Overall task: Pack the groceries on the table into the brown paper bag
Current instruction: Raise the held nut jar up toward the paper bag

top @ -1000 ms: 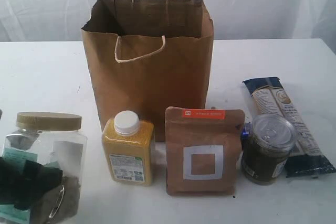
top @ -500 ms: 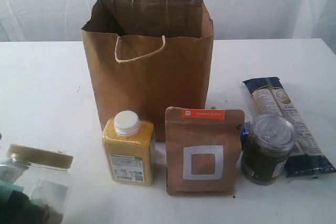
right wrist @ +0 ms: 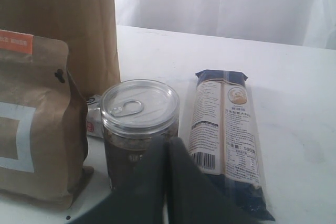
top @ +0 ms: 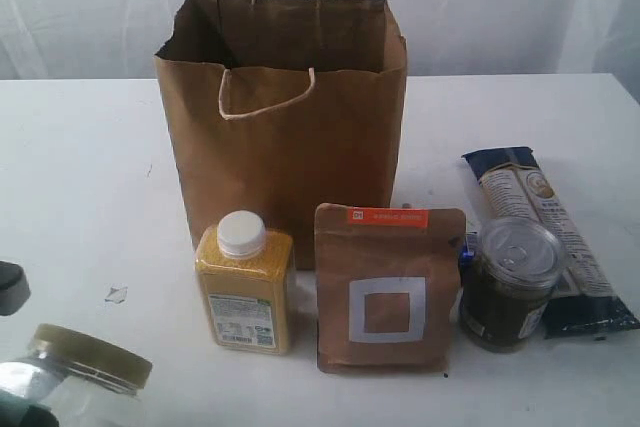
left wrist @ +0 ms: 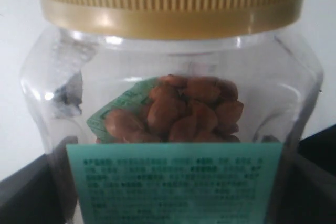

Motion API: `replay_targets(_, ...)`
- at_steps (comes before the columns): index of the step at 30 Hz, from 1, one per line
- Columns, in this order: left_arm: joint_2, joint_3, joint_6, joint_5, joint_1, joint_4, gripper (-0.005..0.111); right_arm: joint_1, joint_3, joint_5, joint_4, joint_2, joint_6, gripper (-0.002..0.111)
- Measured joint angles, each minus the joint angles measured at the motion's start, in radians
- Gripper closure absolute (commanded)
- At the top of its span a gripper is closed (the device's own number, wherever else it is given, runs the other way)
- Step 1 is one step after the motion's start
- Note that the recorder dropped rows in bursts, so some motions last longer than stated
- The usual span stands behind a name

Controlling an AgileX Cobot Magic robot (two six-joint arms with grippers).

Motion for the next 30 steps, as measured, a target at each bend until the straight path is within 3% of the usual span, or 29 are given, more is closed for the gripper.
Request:
replay_targets(6,0.056,-0.029,0.038,-0.007,0.000,-0.009,0.046,0.000,0.000,0.000,0.000,0.000,0.000,0.108)
replay_targets(9,0.086,-0.036,0.036,-0.012,0.000,-0.009,0.036,0.000,0.000,0.000,0.000,0.000,0.000,0.108)
replay_targets(21,0.114,-0.045,0.012,-0.007,0.000,-0.009,0.022,0.000,0.000,0.000,0.000,0.000,0.000,0.108)
replay_targets(30,0.114,-0.089,0.012,0.014,0.000,-0.003,0.022,0.000,0.000,0.000,0.000,0.000,0.000,0.108)
